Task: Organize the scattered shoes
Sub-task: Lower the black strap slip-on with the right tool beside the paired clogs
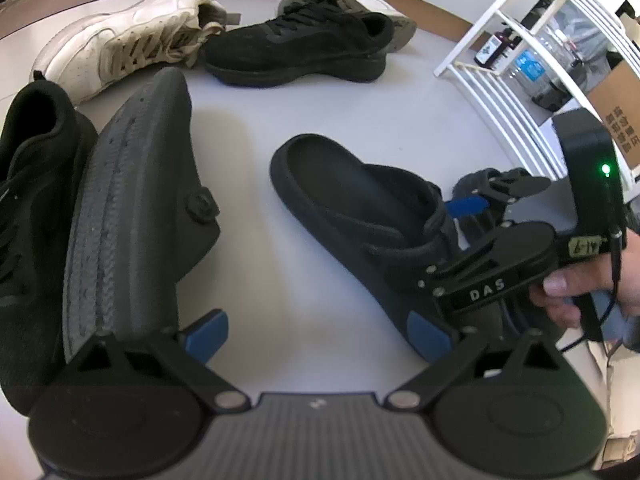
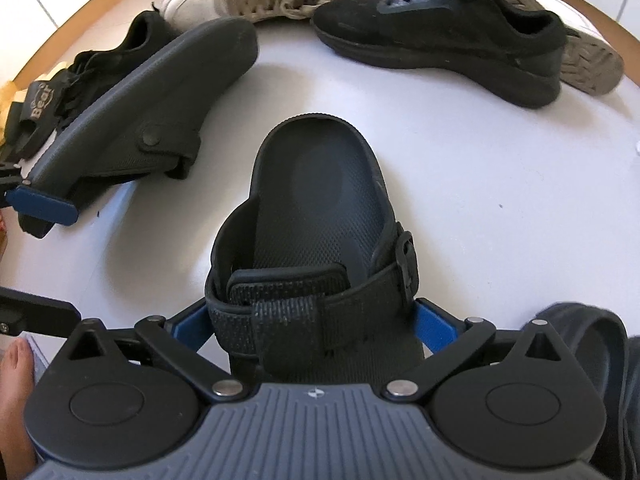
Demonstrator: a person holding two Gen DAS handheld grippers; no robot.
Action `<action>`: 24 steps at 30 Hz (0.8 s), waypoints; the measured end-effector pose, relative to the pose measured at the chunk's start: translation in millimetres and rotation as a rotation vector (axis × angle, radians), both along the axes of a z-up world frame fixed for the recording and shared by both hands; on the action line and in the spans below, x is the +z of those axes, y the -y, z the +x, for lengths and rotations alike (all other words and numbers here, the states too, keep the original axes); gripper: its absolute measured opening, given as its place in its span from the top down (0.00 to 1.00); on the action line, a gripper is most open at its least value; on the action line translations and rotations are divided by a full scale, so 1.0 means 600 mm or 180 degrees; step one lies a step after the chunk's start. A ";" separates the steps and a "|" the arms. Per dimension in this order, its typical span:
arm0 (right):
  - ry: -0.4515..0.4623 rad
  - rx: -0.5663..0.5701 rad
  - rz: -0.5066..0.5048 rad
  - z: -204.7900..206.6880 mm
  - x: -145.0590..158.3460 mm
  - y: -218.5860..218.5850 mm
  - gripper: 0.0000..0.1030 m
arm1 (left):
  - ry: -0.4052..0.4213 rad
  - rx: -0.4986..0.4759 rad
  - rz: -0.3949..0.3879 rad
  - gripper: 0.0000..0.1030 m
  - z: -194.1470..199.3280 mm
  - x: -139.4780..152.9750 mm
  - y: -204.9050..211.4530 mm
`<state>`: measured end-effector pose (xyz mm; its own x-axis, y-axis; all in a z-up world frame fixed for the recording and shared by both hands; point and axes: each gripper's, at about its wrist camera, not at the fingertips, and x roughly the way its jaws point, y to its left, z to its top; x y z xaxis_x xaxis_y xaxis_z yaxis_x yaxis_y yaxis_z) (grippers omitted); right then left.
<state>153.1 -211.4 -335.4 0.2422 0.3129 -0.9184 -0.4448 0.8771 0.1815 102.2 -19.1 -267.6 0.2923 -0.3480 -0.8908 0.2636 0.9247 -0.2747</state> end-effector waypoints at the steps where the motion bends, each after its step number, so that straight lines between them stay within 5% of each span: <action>1: -0.0034 -0.0057 -0.0003 0.000 0.000 0.003 0.01 | -0.0004 0.0002 0.0005 0.05 0.000 -0.001 0.000; 24: -0.0155 -0.0718 0.0045 -0.046 -0.005 0.078 0.02 | -0.0026 -0.0031 0.0018 0.05 -0.001 -0.008 0.012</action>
